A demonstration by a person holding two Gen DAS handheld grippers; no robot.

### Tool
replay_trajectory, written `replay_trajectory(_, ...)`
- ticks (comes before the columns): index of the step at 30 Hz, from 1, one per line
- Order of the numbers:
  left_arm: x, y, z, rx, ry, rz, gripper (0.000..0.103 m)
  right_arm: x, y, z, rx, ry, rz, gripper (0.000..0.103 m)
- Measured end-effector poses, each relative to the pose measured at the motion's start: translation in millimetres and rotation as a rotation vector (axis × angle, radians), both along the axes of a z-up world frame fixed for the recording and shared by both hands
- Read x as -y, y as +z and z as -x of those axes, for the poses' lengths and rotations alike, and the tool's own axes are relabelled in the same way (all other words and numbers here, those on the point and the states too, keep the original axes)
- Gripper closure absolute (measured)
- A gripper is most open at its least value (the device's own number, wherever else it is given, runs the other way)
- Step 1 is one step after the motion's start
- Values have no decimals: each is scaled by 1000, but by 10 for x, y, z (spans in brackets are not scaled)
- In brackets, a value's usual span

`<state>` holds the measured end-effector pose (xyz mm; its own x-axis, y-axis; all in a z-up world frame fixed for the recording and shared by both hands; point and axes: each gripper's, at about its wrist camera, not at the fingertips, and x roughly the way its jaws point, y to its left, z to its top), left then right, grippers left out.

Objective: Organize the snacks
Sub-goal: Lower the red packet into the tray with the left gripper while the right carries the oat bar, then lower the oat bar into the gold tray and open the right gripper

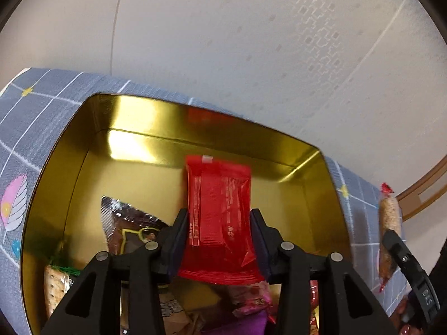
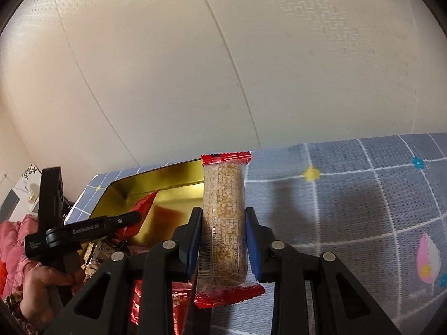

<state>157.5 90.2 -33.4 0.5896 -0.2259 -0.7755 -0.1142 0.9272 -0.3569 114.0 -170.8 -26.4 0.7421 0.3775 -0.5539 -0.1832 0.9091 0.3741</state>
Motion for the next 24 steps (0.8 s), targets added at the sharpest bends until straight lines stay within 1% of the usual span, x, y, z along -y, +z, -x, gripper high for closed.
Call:
replay_trajectory(3, -16, 11, 28, -4, 7, 34, 56, -61, 13, -5, 1, 14, -2, 73)
replay_trajectory(9, -127, 126, 241, 16, 21, -2, 55, -208, 24, -47, -1, 47, -1, 73)
replay_trajectory(10, -99, 161, 203, 21, 20, -10, 55, -238, 21, -55, -5, 55, 2, 73)
replay_trajectory(19, -11, 330, 422, 86, -21, -143, 55, -507, 17, -92, -17, 111, 48, 73)
replay_trajectory(24, 31, 368, 508, 102, -25, -206, 54, -626, 2, -167, -39, 123, 71, 73)
